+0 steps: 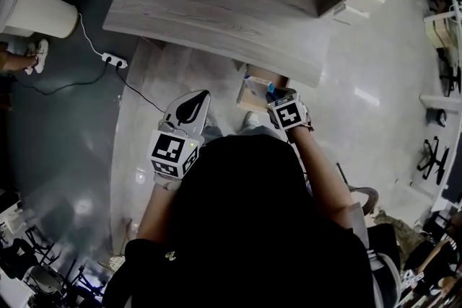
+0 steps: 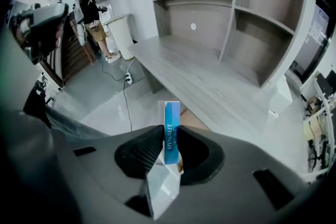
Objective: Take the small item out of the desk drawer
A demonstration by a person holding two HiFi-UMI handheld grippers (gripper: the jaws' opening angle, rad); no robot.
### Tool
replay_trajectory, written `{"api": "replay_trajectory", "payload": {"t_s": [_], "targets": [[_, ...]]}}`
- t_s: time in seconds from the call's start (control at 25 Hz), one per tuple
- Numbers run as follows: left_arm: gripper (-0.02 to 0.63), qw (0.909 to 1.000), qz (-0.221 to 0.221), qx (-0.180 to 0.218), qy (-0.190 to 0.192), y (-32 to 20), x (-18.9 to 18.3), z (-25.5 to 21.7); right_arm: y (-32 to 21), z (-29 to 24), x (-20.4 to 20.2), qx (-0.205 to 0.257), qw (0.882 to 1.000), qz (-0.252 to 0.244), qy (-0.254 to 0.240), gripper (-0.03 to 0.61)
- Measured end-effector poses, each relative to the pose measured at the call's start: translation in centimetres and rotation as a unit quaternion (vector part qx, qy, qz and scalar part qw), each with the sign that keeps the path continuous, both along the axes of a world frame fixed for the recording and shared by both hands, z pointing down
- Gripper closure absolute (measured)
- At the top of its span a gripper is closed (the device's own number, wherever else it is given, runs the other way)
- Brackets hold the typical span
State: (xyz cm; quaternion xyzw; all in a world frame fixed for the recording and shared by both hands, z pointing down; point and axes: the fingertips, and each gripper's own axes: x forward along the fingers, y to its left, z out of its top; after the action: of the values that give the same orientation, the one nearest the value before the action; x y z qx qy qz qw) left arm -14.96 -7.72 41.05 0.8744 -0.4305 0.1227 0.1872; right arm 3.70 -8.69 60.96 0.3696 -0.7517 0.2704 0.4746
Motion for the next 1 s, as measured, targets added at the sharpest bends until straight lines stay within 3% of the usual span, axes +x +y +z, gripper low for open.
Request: {"api": "replay_trajectory", "payload": {"t_s": [0.28,0.48,0.8,1.0], "targets": [[0.604,0.9997,-0.01,0.023,0.008,0.1,-0.6,-1.5,-1.6,-7.1,-3.4,0.069,0.996,-0.005,-0.064,0.499],[0.604,0.9991,-0.021,0.035,0.014,0.0,-1.3,-2.6,-2.8,-12.1,-5.5,0.136,0.984,-0.02,-0.11,0.499],[0.604,0.9977,-0.042,0.048,0.023,-0.5,-3.5,-4.0,-3.6,-19.9,-8.8,0.234,0.952,-0.043,-0.193,0.5],[0.604,0.9969,-0.047,0.058,0.026,-0.6,-4.0,-4.8,-3.8,-24.3,-9.4,0.292,0.925,-0.049,-0.237,0.5]]}}
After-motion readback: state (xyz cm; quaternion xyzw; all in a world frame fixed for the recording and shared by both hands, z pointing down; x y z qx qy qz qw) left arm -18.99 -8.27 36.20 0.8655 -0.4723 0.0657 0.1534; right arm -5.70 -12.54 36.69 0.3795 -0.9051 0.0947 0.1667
